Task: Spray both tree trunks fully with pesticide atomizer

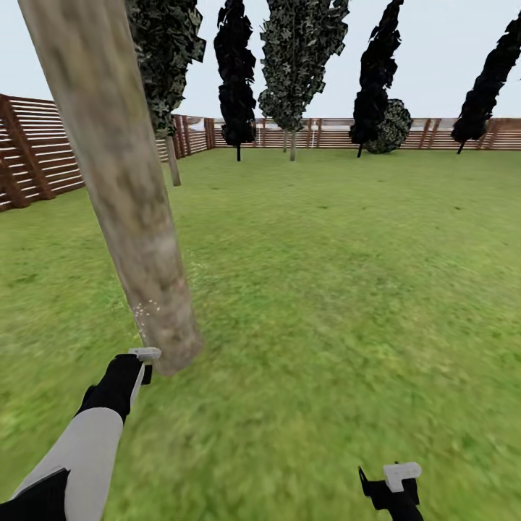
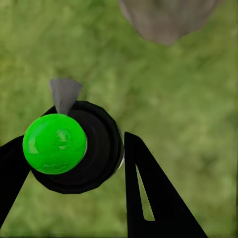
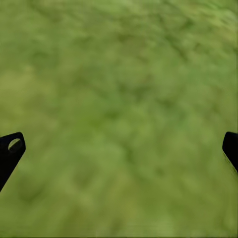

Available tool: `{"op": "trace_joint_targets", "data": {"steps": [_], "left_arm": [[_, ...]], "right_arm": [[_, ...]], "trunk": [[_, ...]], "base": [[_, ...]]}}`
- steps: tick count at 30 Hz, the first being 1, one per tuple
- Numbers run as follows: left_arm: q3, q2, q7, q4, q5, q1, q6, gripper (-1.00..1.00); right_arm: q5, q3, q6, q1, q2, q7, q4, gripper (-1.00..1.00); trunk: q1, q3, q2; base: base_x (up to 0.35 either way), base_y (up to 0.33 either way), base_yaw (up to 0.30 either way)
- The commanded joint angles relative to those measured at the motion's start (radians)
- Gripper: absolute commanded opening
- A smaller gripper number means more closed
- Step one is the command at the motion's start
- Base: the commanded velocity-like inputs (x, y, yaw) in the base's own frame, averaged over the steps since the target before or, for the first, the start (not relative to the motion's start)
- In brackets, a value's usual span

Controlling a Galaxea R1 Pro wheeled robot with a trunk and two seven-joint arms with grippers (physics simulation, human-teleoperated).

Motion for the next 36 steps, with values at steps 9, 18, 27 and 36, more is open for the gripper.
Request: {"op": "trace_joint_targets", "data": {"steps": [9, 18, 27, 36], "left_arm": [[0.001, -0.001, 0.004, 0.0, 0.003, -0.001, 0.003, -1.0], [0.002, -0.001, 0.004, -0.001, 0.003, -0.001, 0.003, -1.0], [0.004, -0.001, 0.003, -0.004, 0.003, -0.001, 0.003, -1.0], [-0.122, 0.054, -0.138, -0.011, 0.127, -0.099, 0.029, -1.0]], "right_arm": [[0.001, -0.009, -0.004, -0.001, -0.001, 0.008, -0.001, 1.0], [0.001, -0.008, -0.004, 0.0, 0.0, 0.009, 0.0, 1.0], [0.001, -0.008, -0.004, 0.0, 0.001, 0.009, 0.0, 1.0], [0.001, -0.008, -0.004, 0.0, -0.002, 0.008, 0.0, 1.0]], "trunk": [[0.0, -0.001, 0.0], [0.0, -0.001, 0.0], [0.0, -0.001, 0.0], [0.0, -0.001, 0.0]], "base": [[0.175, -0.237, 0.085], [0.123, -0.253, 0.041], [0.06, -0.235, 0.271], [0.0, -0.005, 0.276]]}}
